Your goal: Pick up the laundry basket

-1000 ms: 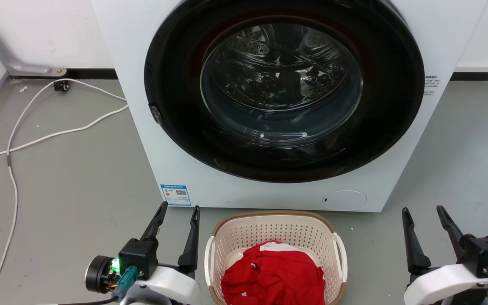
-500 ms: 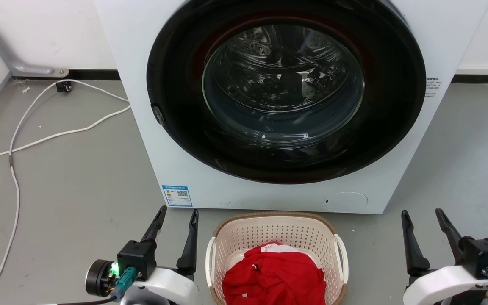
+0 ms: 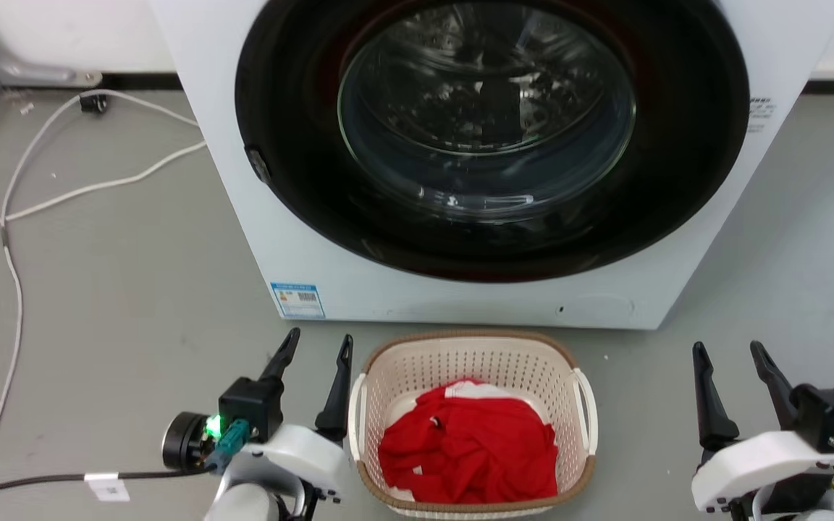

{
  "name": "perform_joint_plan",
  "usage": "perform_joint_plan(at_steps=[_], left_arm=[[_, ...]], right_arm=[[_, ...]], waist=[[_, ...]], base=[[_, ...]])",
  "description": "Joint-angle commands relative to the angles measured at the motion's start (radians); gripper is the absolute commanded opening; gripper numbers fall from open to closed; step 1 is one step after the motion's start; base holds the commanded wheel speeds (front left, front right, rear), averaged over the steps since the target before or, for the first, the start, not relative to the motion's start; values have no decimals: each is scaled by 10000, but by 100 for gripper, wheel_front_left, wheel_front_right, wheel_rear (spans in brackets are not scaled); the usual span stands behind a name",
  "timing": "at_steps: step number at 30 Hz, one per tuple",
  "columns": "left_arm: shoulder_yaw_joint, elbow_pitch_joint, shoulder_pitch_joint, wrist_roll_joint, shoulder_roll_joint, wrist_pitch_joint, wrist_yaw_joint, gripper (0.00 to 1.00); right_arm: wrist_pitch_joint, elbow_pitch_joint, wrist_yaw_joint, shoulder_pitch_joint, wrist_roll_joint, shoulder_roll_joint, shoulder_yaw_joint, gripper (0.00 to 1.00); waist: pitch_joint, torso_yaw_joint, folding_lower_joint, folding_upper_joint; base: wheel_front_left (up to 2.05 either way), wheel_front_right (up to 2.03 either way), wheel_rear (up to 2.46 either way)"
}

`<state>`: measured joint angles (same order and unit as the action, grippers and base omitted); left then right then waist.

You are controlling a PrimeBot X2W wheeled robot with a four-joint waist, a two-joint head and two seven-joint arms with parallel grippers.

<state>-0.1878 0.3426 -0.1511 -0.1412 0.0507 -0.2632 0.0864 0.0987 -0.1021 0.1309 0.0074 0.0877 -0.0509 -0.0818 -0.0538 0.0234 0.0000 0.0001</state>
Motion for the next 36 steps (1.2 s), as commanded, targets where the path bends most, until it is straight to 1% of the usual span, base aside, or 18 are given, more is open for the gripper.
perform_joint_plan(at_steps=[1,7,12,17,26,36], left_arm=[[-19,145,-277,-22,-3,-23,-46,100],[-18,1285,-1384,-235,-1,-16,16,100],[99,2202,-2381,-362,104,-12,47,100],[145,3362,-3213,-484,226,-15,139,100],[8,5228,-4675,-726,533,-21,341,100],[-358,6940,-6588,-1122,916,58,437,100]], right_arm=[[3,-130,-3,-251,52,9,3,100],[169,-961,-3,-1188,210,7,54,100],[405,-1988,-3,-2183,351,9,407,100],[697,-3427,-3,-3078,620,9,739,100],[1157,-5905,-3,-4882,1455,6,1558,100],[1321,-8360,-3,-7278,1972,7,2414,100]], waist=[[-475,-50,0,-1],[-1792,-248,0,-1],[-3060,-529,0,-1],[-3906,-718,0,-1],[-5375,-937,0,-1],[-6987,-956,0,-1]], base=[[0,0,0],[0,0,0],[0,0,0],[0,0,0],[0,0,0],[0,0,0]])
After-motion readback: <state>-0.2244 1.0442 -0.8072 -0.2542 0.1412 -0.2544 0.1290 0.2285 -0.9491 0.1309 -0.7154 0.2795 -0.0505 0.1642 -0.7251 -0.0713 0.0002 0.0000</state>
